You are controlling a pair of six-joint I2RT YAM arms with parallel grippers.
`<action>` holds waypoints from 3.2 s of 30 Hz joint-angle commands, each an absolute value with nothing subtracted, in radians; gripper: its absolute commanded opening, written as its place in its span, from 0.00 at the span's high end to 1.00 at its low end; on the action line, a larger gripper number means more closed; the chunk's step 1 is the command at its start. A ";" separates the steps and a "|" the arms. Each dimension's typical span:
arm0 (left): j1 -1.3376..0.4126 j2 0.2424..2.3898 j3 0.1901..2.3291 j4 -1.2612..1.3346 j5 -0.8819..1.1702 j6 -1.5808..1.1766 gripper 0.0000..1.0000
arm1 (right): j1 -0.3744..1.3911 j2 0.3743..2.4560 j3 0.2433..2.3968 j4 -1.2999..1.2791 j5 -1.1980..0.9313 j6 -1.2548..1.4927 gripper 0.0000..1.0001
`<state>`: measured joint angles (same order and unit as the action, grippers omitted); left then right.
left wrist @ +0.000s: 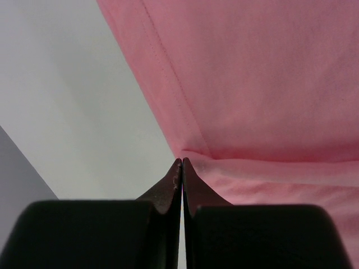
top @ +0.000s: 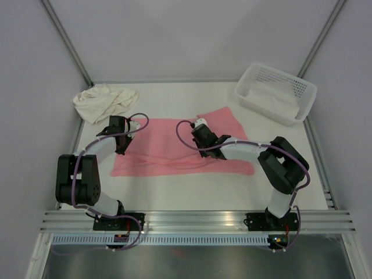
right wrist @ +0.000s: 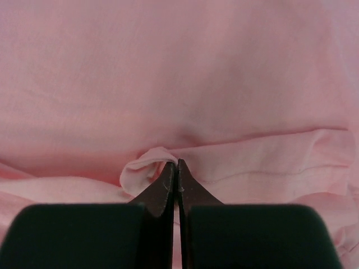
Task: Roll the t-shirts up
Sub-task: Fold the tshirt
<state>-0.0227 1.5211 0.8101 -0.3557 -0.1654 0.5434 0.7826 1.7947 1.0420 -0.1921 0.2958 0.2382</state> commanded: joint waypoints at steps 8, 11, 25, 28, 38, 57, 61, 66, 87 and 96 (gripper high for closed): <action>-0.020 1.539 0.795 -0.322 -0.270 0.512 0.98 | 0.776 1.822 1.121 -0.192 0.428 0.259 1.00; -0.020 1.537 0.792 -0.324 -0.264 0.512 0.98 | 0.756 1.833 1.140 -0.189 0.428 0.273 1.00; -0.020 1.525 0.788 -0.324 -0.284 0.515 0.98 | 0.724 1.925 1.229 -0.207 0.361 0.230 0.91; -0.020 1.520 0.787 -0.324 -0.313 0.517 0.98 | 0.723 1.933 1.241 -0.218 0.356 0.229 0.63; -0.020 1.468 0.790 -0.350 -0.376 0.532 0.98 | 0.669 1.735 1.230 -0.281 0.229 0.212 0.41; -0.029 1.332 0.867 -0.666 -0.135 0.385 0.92 | 0.588 1.603 0.885 -0.180 0.020 0.308 1.00; -0.051 1.389 0.798 -0.649 -0.115 0.351 0.91 | 0.588 1.666 0.911 -0.175 0.061 0.305 1.00; -0.052 1.473 0.753 -0.563 -0.182 0.336 0.91 | 0.588 1.726 0.954 -0.189 0.104 0.296 0.99; -0.052 1.542 0.752 -0.503 -0.262 0.376 0.91 | 0.588 1.911 1.267 -0.261 0.175 0.210 1.00; -0.052 1.528 0.758 -0.511 -0.265 0.376 0.91 | 0.551 1.885 1.358 -0.330 0.175 0.170 0.89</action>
